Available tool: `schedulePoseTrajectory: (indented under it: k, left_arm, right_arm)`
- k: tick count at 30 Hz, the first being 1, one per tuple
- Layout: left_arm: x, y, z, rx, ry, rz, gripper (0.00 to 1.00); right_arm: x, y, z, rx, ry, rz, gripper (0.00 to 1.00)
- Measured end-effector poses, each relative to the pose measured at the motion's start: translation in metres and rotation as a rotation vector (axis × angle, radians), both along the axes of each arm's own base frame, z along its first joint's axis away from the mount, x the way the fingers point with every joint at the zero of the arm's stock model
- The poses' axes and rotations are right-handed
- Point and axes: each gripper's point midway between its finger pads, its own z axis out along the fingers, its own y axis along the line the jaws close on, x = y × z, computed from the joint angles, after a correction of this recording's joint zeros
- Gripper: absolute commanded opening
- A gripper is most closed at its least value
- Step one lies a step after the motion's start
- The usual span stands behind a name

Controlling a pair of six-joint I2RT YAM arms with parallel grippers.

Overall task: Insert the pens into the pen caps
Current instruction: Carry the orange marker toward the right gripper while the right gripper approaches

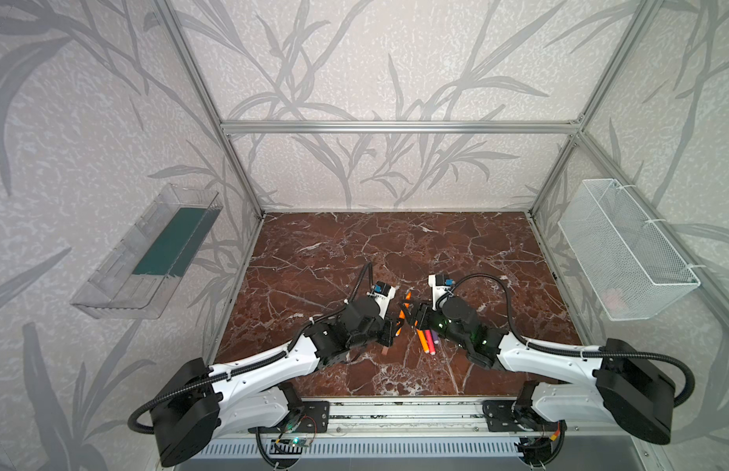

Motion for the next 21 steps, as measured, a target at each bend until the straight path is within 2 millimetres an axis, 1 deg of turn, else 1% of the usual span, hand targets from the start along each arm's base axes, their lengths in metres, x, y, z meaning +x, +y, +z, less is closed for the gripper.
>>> schedulePoseTrajectory:
  k: [2,3,7,9,12,14,19,20,21]
  left_arm:
    - [-0.005,-0.006,0.0,-0.004,-0.004,-0.019,0.0]
    - [-0.007,-0.008,-0.001,-0.003,-0.003,-0.027,0.0]
    - [-0.015,-0.018,-0.013,0.029,0.013,-0.058,0.0]
    - [-0.015,-0.02,-0.018,0.043,0.018,-0.062,0.0]
    - [-0.015,-0.026,-0.017,0.043,0.014,-0.066,0.0]
    - [-0.015,-0.029,-0.015,0.038,0.01,-0.069,0.0]
    - [-0.016,-0.031,-0.016,0.044,0.009,-0.074,0.0]
    - [-0.017,-0.031,-0.016,0.045,0.008,-0.074,0.02]
    - [-0.016,-0.031,-0.016,0.046,0.007,-0.072,0.07]
  right_arm:
    - [-0.001,-0.001,-0.003,0.006,0.01,-0.005,0.63]
    - [-0.001,-0.002,-0.004,0.008,0.014,-0.006,0.6]
    - [-0.004,-0.005,-0.008,0.015,0.03,-0.011,0.42]
    - [-0.006,-0.006,-0.003,0.03,0.026,-0.01,0.33]
    - [-0.007,-0.009,0.003,0.042,0.021,-0.014,0.23]
    - [-0.007,-0.012,0.003,0.044,0.024,-0.021,0.16]
    - [-0.006,-0.013,0.002,0.056,0.039,-0.032,0.05]
    - [-0.006,-0.013,0.002,0.059,0.042,-0.033,0.04]
    - [-0.007,-0.013,0.002,0.062,0.045,-0.034,0.02]
